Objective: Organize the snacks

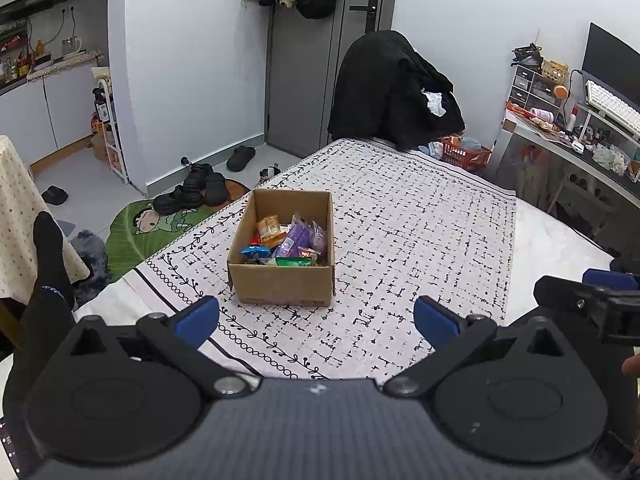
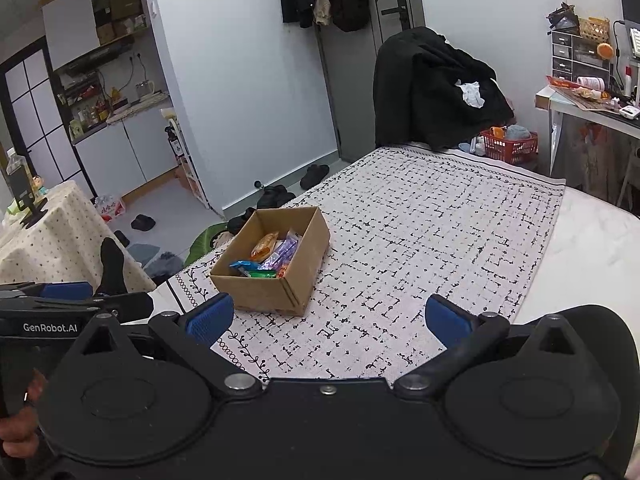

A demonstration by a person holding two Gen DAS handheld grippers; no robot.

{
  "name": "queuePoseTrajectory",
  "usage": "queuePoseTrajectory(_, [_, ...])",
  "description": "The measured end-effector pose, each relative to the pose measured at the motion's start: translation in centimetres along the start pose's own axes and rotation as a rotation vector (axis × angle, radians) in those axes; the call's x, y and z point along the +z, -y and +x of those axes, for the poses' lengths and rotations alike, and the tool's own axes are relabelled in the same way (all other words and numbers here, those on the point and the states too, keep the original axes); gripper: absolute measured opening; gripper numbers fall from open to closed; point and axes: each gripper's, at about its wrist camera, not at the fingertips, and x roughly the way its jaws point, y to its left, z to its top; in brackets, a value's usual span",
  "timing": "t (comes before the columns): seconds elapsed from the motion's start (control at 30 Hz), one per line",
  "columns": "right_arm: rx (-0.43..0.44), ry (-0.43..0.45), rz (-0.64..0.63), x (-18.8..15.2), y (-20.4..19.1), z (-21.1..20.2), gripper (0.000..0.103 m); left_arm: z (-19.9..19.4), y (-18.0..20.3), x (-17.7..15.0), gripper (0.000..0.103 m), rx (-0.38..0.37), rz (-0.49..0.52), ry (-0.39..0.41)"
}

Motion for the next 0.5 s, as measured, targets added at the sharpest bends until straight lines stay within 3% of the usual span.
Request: queuePoseTrajectory(0.5, [-0.002,0.009,-0.015,0.09,-0.15,-0.03,0.103,-0.34,-0.05,-0.08,0.103,0.001,-0.003,0.010])
